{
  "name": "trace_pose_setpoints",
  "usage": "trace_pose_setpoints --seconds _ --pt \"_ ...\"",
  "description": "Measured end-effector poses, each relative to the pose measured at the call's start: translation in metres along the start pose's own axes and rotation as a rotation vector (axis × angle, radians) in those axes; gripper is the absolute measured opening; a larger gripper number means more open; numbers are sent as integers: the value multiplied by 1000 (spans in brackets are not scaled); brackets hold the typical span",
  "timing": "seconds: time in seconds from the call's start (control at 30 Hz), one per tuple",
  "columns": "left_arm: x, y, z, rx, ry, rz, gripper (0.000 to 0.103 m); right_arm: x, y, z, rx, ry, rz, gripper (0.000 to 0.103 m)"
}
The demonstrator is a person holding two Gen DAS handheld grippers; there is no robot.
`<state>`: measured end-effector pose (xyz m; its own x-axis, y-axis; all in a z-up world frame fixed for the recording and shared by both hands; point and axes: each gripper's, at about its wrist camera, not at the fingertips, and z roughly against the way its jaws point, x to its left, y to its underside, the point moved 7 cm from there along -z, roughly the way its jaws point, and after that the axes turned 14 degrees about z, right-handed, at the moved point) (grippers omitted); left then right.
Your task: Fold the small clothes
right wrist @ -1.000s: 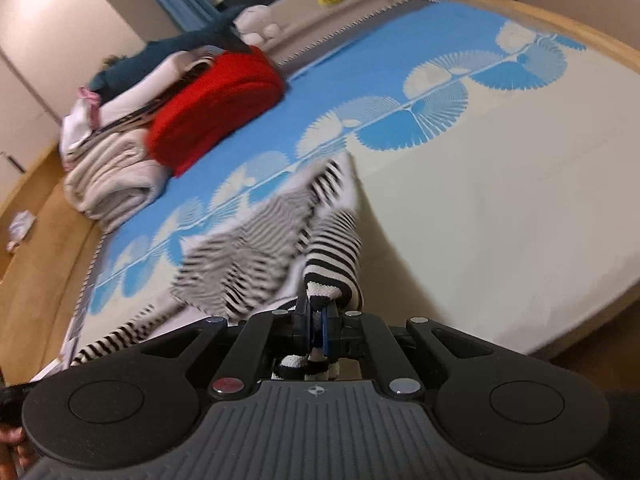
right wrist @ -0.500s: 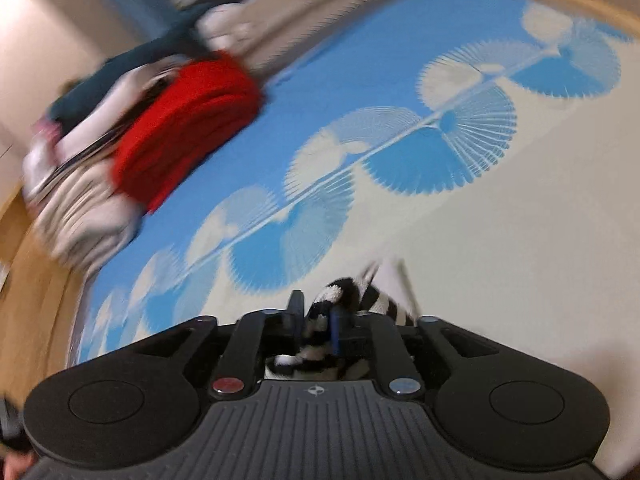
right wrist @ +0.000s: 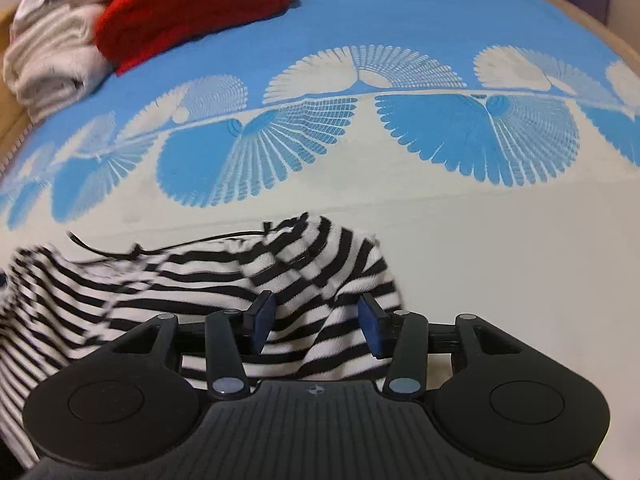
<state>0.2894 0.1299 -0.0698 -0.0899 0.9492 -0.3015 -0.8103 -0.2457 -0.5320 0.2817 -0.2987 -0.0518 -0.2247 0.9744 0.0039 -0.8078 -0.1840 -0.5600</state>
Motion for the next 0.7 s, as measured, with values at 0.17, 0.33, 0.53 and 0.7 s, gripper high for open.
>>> trace_pose_setpoints --seconds 0.17,0.33,0.53,0.7 --pt "-6 -2 -24 29 -27 -71 23 4 -8 -10 -8 77 165 48" --pt "3 -39 -8 -116 -13 -4 3 20 -25 -13 -39 58 275 6" --pt "10 -45 -31 -115 -108 15 5 11 -70 10 -249 95 125 7" --pt "9 -28 -45 7 -143 -30 34 17 -41 -50 11 152 174 19"
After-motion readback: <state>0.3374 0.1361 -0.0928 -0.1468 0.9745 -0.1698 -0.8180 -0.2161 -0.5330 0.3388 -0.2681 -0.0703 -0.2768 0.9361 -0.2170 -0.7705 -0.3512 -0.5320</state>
